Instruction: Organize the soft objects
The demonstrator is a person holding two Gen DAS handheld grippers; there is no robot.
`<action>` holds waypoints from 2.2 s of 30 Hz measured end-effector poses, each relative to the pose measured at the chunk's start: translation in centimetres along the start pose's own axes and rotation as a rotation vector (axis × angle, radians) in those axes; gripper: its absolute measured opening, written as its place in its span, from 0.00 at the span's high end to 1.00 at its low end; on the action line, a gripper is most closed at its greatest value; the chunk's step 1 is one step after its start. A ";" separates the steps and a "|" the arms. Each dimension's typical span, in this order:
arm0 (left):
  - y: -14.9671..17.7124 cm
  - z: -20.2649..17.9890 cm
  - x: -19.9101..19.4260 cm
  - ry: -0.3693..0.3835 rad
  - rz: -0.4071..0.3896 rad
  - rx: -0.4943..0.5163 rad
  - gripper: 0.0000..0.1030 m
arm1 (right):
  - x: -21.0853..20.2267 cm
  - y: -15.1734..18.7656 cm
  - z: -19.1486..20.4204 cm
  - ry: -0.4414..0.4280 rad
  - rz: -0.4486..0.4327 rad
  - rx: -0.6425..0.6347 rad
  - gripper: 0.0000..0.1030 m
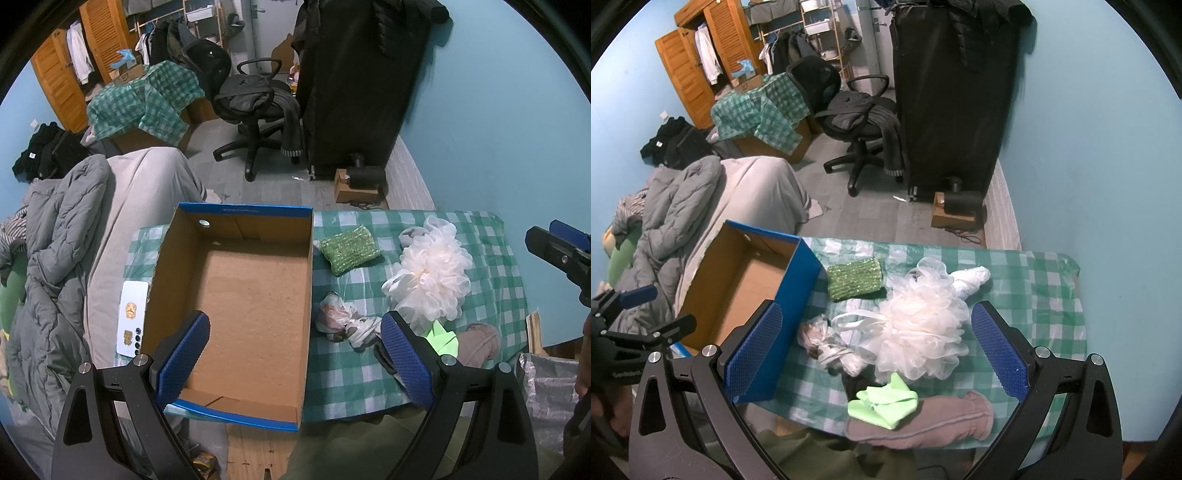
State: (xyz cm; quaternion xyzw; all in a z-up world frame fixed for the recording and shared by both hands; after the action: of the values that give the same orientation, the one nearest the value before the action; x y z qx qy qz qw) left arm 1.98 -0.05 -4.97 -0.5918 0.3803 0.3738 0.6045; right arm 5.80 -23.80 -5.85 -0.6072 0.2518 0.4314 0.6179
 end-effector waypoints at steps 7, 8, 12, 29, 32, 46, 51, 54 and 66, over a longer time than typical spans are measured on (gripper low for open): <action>0.0 -0.1 0.0 0.000 -0.002 0.000 0.08 | 0.0 0.0 -0.1 -0.002 -0.001 0.001 0.02; 0.0 -0.1 0.0 -0.001 0.000 0.000 0.08 | 0.0 0.0 -0.1 -0.002 -0.001 0.001 0.02; 0.0 -0.1 0.0 0.000 0.002 -0.001 0.08 | 0.0 0.0 -0.1 -0.001 0.000 0.001 0.02; 0.0 -0.2 0.1 0.000 0.005 0.000 0.08 | 0.1 0.0 -0.2 -0.002 0.005 0.002 0.02; 0.0 -0.2 0.1 0.000 0.006 0.000 0.08 | 0.1 0.0 -0.1 -0.002 0.007 0.003 0.02; 1.0 -0.6 0.3 0.007 0.007 0.004 0.08 | 0.2 0.4 -0.2 -0.001 0.017 0.001 0.02; 0.8 -1.3 1.2 0.008 0.029 0.013 0.08 | 0.7 1.8 -0.9 0.003 0.030 0.001 0.02; 0.8 -1.7 1.9 0.010 0.045 0.019 0.08 | 0.8 2.2 -1.4 -0.002 0.042 0.011 0.02; 0.7 -3.9 6.5 0.019 0.121 0.028 0.08 | 2.9 3.2 -4.0 -0.006 0.119 0.037 0.02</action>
State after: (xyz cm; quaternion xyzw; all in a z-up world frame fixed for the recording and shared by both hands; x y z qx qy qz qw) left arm 4.04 -3.93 -11.15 -0.5626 0.4266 0.3987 0.5853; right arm 5.41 -27.34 -10.55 -0.5781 0.2935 0.4646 0.6032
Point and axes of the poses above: each gripper's, at about its wrist camera, not at the fingertips, and x roughly the way its jaws point, z to its left, y to its underside, the point moved 6 cm from there along x, roughly the way its jaws point, and after that the axes turned 3 degrees about x, right-handed, at the moved point
